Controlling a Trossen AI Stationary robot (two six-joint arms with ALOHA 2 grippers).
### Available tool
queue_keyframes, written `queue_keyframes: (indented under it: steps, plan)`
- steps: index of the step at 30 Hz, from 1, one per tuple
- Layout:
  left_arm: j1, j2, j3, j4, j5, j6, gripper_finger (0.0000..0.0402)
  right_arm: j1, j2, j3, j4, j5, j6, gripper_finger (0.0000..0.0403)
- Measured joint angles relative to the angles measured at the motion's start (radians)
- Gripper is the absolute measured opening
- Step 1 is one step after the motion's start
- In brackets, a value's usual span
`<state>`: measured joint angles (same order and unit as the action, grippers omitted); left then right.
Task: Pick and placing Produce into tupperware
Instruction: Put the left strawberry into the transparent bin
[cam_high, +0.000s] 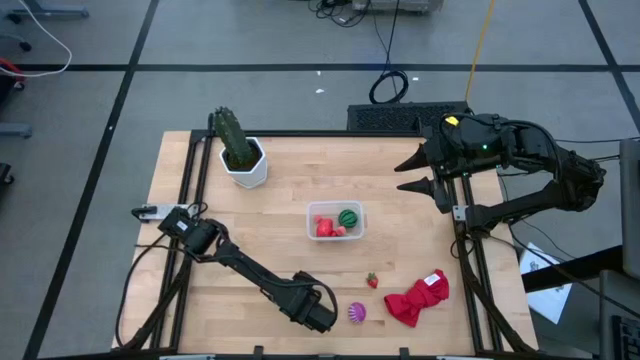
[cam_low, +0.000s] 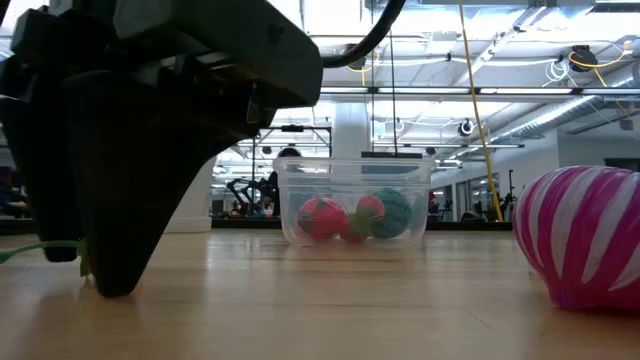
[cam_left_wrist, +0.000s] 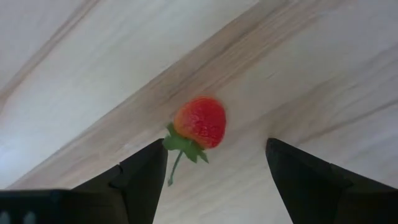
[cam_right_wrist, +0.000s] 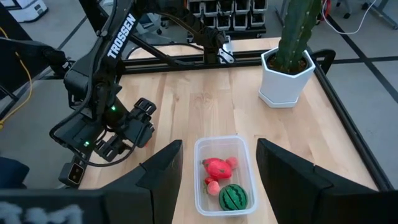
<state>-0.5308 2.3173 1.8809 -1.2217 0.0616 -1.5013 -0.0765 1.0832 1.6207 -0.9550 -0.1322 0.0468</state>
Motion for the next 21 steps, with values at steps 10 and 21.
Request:
queue_keyframes:
  steps: [10,21]
  plan:
    - [0.019,0.000,0.000,-0.005,-0.033,0.070,0.0257,0.000,0.000,0.000,0.000,0.000,0.010,0.0196]
    - [0.020,0.000,0.000,-0.005,-0.015,0.106,0.0205,0.000,0.000,0.000,0.000,0.000,0.020,0.0196]
